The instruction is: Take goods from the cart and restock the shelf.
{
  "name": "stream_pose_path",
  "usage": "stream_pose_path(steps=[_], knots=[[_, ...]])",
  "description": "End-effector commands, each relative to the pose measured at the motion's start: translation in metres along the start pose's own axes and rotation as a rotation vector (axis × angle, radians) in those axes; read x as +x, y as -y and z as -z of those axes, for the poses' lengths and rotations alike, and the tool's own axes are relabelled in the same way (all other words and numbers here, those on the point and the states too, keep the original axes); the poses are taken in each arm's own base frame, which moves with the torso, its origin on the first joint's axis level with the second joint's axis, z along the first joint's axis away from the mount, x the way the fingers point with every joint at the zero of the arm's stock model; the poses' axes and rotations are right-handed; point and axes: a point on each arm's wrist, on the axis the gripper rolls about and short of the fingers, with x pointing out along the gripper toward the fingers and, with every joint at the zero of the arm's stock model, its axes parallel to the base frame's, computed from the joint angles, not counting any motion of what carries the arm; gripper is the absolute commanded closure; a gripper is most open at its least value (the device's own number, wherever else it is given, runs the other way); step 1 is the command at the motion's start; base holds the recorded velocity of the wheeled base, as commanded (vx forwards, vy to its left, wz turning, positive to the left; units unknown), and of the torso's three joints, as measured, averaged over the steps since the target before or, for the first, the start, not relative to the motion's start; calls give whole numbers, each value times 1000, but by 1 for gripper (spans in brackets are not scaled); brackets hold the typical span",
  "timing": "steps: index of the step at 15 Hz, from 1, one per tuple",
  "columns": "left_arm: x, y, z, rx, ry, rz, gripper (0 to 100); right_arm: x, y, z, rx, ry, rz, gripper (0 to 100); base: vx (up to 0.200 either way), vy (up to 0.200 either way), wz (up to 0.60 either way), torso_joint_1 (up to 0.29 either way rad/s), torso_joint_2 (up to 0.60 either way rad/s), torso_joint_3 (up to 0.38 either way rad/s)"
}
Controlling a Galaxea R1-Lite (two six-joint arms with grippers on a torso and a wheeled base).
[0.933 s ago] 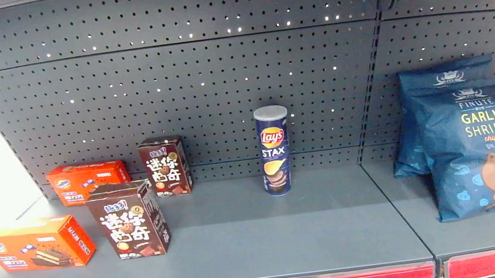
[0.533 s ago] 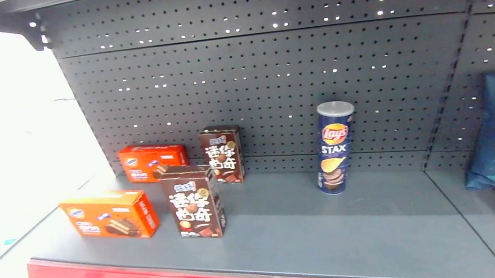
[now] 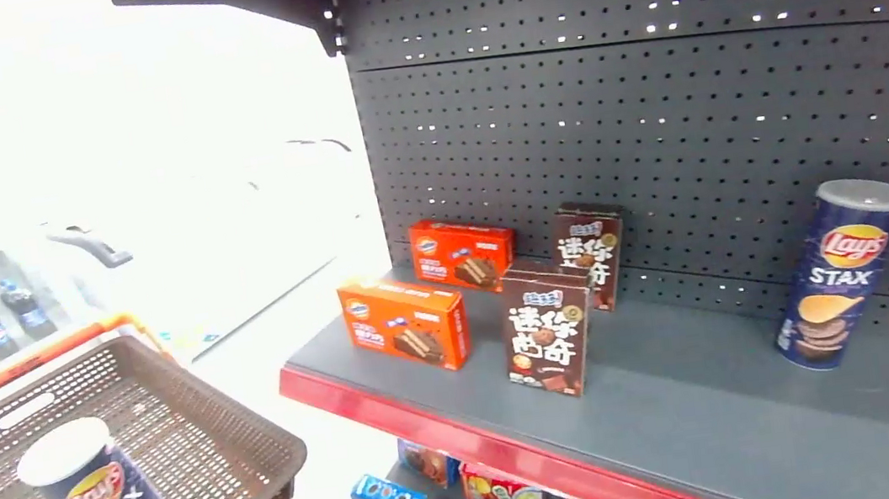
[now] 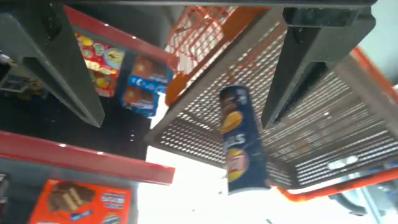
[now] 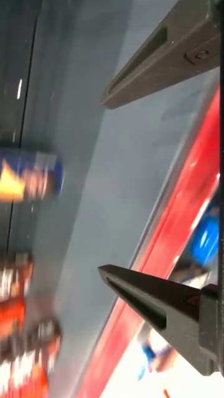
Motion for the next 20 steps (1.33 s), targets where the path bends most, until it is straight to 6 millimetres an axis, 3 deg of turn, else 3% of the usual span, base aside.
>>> stream_pose_path(steps=[1,7,13,15,16,17,18,20], knots=[[0,0,0,0,0,-2,0,0,0,0,0,-1,0,0,0,0,600,12,7,2],[0,0,0,-2,0,-2,0,0,0,0,0,2,0,0,0,0,600,2,2,1],[-1,0,-3,4,11,7,0,0,0,0,3,2,2,0,0,0,0,0,0,0],[-4,0,-49,46,44,40,0,0,0,0,3,2,2,0,0,0,0,0,0,0],[8,0,-105,70,9,27,0,0,0,0,3,2,2,0,0,0,0,0,0,0],[25,1,-135,84,-19,25,0,0,0,0,3,2,2,0,0,0,0,0,0,0],[44,1,-151,86,-71,27,0,0,0,0,3,2,2,0,0,0,0,0,0,0],[84,0,-159,78,-199,9,0,0,0,0,3,2,2,0,0,0,0,0,0,0]])
